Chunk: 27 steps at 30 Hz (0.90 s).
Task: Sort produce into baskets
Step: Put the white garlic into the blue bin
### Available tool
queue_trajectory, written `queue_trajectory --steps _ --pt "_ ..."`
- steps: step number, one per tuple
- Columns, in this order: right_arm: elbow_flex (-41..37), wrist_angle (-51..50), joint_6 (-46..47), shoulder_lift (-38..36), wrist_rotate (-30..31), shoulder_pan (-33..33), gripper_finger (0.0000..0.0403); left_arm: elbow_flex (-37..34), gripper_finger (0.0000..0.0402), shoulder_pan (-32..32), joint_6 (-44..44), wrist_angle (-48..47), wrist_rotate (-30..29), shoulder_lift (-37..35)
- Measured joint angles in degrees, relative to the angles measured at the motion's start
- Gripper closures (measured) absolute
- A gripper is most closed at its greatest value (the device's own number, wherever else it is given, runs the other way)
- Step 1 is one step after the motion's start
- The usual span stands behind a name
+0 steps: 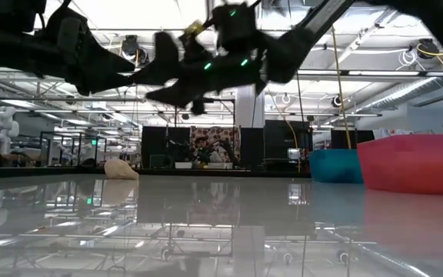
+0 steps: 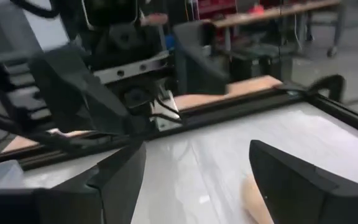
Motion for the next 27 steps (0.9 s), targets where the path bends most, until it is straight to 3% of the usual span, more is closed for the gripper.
queue_trajectory --steps 7,14,23,27 --pt "11.94 2.70 -1.74 16.26 3.19 0.20 0.0124 0.00 0.0089 -0.02 0.00 0.07 0.44 0.00" --pt "23.23 -0.89 -2.23 25.94 3.10 -1.01 0.0124 0.00 0.0089 -0.02 1.60 0.03 0.47 0.00" --pt "32.74 -15.90 -12.01 27.79 4.58 -1.04 0.0124 0.00 0.0089 -0.02 3.76 -1.11 0.47 0.00" --pt "34.77 -16.57 -12.17 27.80 4.66 -1.14 0.0124 0.00 0.0089 -0.02 5.09 -1.65 0.42 0.02"
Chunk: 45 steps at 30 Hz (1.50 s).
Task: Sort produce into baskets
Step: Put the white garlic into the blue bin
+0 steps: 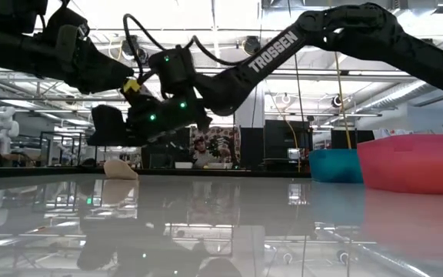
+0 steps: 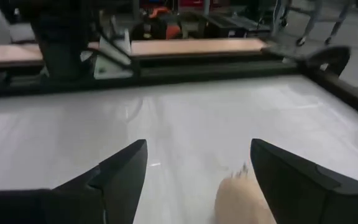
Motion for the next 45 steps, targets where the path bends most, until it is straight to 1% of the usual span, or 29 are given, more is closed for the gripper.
queue_trajectory --steps 2,5,7,8,12,20,25,27,29,34,39,42,45 --pt "0.85 -0.05 0.07 -0.01 1.73 -0.19 0.0124 0.00 0.0089 0.00 0.02 0.00 -0.02 -0.02" --pt "1.15 -0.43 1.98 -0.01 7.31 -0.37 0.0124 0.00 0.0089 0.00 0.02 0.03 -0.07 -0.02" --pt "1.15 -2.26 3.82 -0.01 8.14 -1.01 0.0124 0.00 0.0089 0.00 0.02 0.00 -0.09 0.00" --pt "1.15 -3.40 5.08 -0.01 7.45 -1.35 0.0124 0.00 0.0089 0.00 0.02 0.02 -0.09 -0.02" --pt "1.15 -6.48 8.35 0.45 1.54 -2.41 0.0124 0.00 0.0089 0.00 0.02 0.03 -0.25 -0.01" --pt "1.30 -8.40 9.76 3.67 1.02 -2.40 0.0124 0.00 0.0089 0.00 -0.07 -0.40 -0.41 0.05" --pt "1.50 -10.35 12.53 4.41 1.48 -2.38 0.0128 0.00 0.0089 0.00 -0.02 -0.26 -0.41 0.02" --pt "1.51 -11.54 13.06 4.43 1.48 -2.40 0.0141 0.00 0.0089 0.00 -0.02 -0.24 -0.41 0.02" --pt "1.50 -12.17 13.23 4.38 1.50 -2.44 0.0162 0.00 0.0089 0.00 -0.02 -0.20 -0.41 0.02" --pt "1.40 -14.64 13.69 3.37 1.36 -2.54 0.0236 0.00 0.0089 0.00 -0.04 -0.20 -0.40 -0.02" --pt "1.23 -20.64 14.06 0.92 1.21 -2.53 0.0306 0.02 0.0089 0.01 -0.04 -0.17 -0.37 -0.04" --pt "1.00 -27.32 13.80 -1.78 0.80 -2.42 0.0323 0.02 0.0089 0.00 -0.04 -0.21 -0.35 -0.04" --pt "0.93 -35.65 11.65 -4.93 0.77 -2.64 0.0320 0.02 0.0089 0.00 -0.04 -0.22 -0.33 -0.04"
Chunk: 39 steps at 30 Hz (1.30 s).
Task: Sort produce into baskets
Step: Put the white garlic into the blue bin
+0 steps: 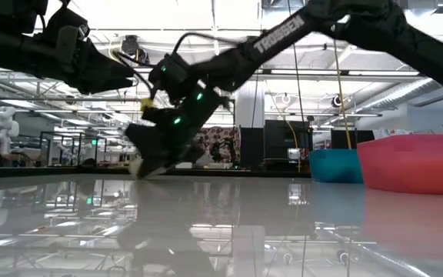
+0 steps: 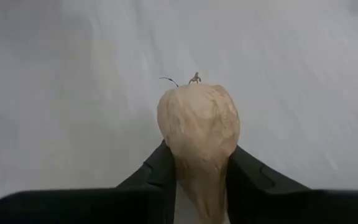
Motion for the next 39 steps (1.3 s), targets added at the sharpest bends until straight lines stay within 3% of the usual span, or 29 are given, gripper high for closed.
queue_trajectory --steps 10,17,26,31,39 --pt "-0.02 -35.73 -5.53 -11.28 0.30 -2.93 0.0287 0.00 0.0089 0.00 -0.11 -0.15 -0.01 0.02" --pt "0.05 -52.21 -7.61 -16.44 1.48 -5.94 0.0285 0.00 0.0089 0.00 -0.51 -0.15 0.03 0.02" --pt "-0.61 -69.77 -7.28 -19.11 9.47 -10.81 0.0285 0.00 0.0089 0.00 -0.55 -0.19 0.11 0.02" --pt "-9.50 -72.12 -5.41 -25.10 11.42 -14.79 0.0285 0.00 0.0089 0.00 -0.53 -0.28 0.14 0.02" --pt "-35.99 -59.16 3.53 -44.71 11.31 -21.23 0.0284 0.00 0.0089 0.00 -0.07 -0.98 0.14 0.02"
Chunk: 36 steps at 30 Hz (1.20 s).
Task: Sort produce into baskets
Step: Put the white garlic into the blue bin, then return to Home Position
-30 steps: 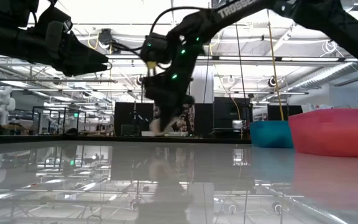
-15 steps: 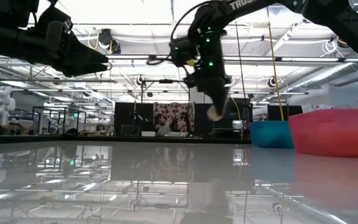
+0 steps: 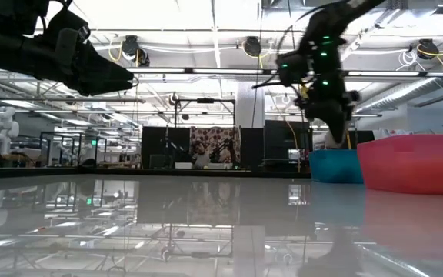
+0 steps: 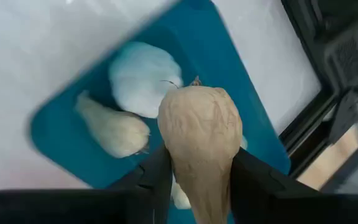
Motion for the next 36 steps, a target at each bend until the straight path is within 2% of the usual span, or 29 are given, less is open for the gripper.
queue_trajectory --steps 4,8,16,21,29,33,36 --pt "-9.38 6.74 3.77 -7.41 -0.06 -1.19 0.0273 0.00 0.0089 0.00 -0.01 0.00 -0.07 0.00" --pt "-14.28 8.96 4.07 -11.92 0.00 -1.60 0.0242 0.00 0.0089 0.00 -0.44 0.00 -0.09 0.00" --pt "-15.48 8.52 2.89 -15.50 0.97 -1.57 0.0161 0.00 0.0089 0.00 -2.17 0.77 0.97 0.01" --pt "-15.48 8.63 0.92 -17.62 1.20 -1.57 0.0130 0.00 0.0089 0.00 -5.00 2.10 3.86 0.00" --pt "-15.53 10.09 0.85 -27.54 1.03 0.78 0.0129 0.02 0.0089 0.00 -4.99 4.22 9.46 0.00" --pt "-18.16 16.20 1.76 -35.83 1.00 4.09 0.0134 1.32 0.0089 0.00 -3.76 4.45 9.46 0.00" --pt "-23.62 24.95 4.83 -43.93 -0.48 7.61 0.0137 2.06 0.0089 0.00 -2.25 4.36 9.44 0.02"
